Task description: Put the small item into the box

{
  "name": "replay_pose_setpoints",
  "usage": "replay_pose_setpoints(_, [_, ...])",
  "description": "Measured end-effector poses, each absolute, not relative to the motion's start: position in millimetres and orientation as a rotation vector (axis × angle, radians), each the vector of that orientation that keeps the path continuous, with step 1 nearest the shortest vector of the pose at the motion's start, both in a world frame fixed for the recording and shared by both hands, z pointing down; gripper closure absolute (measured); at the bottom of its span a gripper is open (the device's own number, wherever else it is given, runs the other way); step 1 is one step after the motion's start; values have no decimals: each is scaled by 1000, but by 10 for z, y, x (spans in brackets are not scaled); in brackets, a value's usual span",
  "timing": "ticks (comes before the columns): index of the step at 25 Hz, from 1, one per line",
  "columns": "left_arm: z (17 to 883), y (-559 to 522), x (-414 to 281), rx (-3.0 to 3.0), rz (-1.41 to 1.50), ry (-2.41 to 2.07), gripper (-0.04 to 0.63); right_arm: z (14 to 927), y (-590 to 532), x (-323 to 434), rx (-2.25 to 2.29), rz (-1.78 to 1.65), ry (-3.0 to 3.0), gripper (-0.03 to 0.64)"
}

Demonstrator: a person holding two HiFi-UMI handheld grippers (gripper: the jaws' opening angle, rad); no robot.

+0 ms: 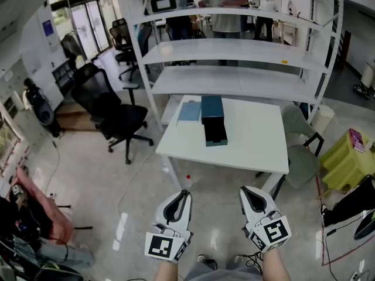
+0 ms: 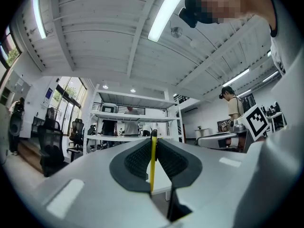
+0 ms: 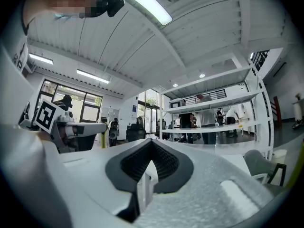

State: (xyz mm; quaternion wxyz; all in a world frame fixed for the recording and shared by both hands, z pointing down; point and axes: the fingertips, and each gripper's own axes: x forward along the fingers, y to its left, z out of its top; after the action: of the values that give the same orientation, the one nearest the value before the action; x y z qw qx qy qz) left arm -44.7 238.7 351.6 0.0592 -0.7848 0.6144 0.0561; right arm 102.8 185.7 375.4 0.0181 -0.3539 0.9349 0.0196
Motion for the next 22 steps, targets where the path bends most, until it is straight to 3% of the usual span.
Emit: replay_pose_setpoints(22, [3625,1809,-985,-2484,167,1740,535,3875,1383,622,-1292,48,2834,614])
